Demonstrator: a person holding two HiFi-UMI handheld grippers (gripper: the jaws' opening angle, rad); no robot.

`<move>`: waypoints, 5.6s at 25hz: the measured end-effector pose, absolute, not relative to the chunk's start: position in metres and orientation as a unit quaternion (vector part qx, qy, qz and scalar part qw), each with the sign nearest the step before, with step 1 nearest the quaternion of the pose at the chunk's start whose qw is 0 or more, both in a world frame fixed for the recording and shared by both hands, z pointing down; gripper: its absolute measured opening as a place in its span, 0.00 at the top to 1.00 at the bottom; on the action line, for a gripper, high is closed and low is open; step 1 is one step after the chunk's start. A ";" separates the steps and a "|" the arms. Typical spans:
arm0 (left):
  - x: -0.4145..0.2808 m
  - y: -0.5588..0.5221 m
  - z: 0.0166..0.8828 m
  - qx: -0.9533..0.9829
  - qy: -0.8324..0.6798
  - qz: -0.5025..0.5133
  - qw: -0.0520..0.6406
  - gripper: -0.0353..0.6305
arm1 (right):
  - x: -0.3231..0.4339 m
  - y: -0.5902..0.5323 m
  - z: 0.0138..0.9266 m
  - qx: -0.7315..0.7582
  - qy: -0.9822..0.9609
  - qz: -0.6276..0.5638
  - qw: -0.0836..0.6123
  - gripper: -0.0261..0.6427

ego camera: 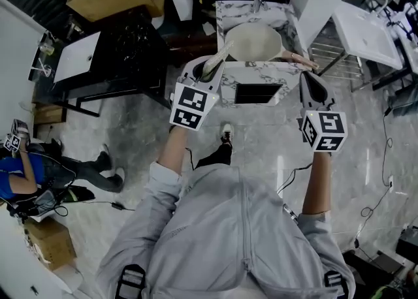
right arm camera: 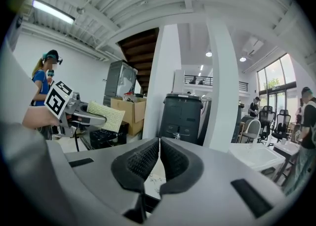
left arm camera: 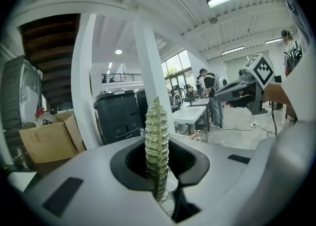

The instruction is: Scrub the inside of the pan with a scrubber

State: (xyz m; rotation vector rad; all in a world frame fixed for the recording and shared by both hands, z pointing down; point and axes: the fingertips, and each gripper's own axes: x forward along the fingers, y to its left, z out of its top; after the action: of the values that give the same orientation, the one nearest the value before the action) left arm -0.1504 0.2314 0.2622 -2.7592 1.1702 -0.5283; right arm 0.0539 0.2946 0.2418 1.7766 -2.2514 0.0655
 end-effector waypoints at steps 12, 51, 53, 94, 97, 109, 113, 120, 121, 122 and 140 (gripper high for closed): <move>-0.141 0.087 0.266 -0.907 0.382 -0.178 0.031 0.84 | 0.070 0.158 0.240 0.625 -0.766 0.036 0.146 0.91; -0.087 -0.117 0.374 -0.909 0.340 -0.235 -0.058 0.84 | 0.122 -0.044 0.322 0.632 -0.745 0.113 0.182 0.91; -0.081 -0.125 0.387 -0.904 0.344 -0.245 -0.067 0.84 | 0.129 -0.052 0.329 0.628 -0.747 0.118 0.182 0.91; 0.027 -0.221 0.638 -0.795 0.391 -0.428 -0.178 0.84 | 0.210 -0.143 0.469 0.552 -0.771 0.232 0.216 0.91; 0.030 -0.224 0.650 -0.793 0.393 -0.431 -0.178 0.84 | 0.213 -0.145 0.476 0.555 -0.767 0.239 0.215 0.91; 0.087 -0.215 0.665 -0.826 0.337 -0.423 -0.160 0.84 | 0.230 -0.135 0.494 0.566 -0.750 0.267 0.212 0.91; 0.109 -0.201 0.676 -0.832 0.302 -0.439 -0.156 0.84 | 0.235 -0.131 0.495 0.570 -0.748 0.267 0.213 0.91; 0.131 -0.176 0.677 -0.846 0.254 -0.445 -0.150 0.84 | 0.243 -0.123 0.494 0.574 -0.745 0.267 0.214 0.91; 0.135 -0.173 0.676 -0.848 0.245 -0.446 -0.150 0.84 | 0.244 -0.122 0.494 0.575 -0.744 0.267 0.213 0.91; 0.138 -0.169 0.676 -0.850 0.237 -0.445 -0.151 0.84 | 0.246 -0.120 0.493 0.576 -0.743 0.266 0.213 0.91; 0.181 -0.090 0.648 -0.903 0.020 -0.412 -0.120 0.85 | 0.235 -0.096 0.484 0.574 -0.748 0.260 0.211 0.91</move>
State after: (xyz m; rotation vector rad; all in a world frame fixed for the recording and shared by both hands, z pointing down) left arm 0.1805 -0.0904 0.6481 -3.0763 0.0692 -1.4018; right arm 0.2351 -0.0959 0.4840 1.5942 -2.0782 0.7220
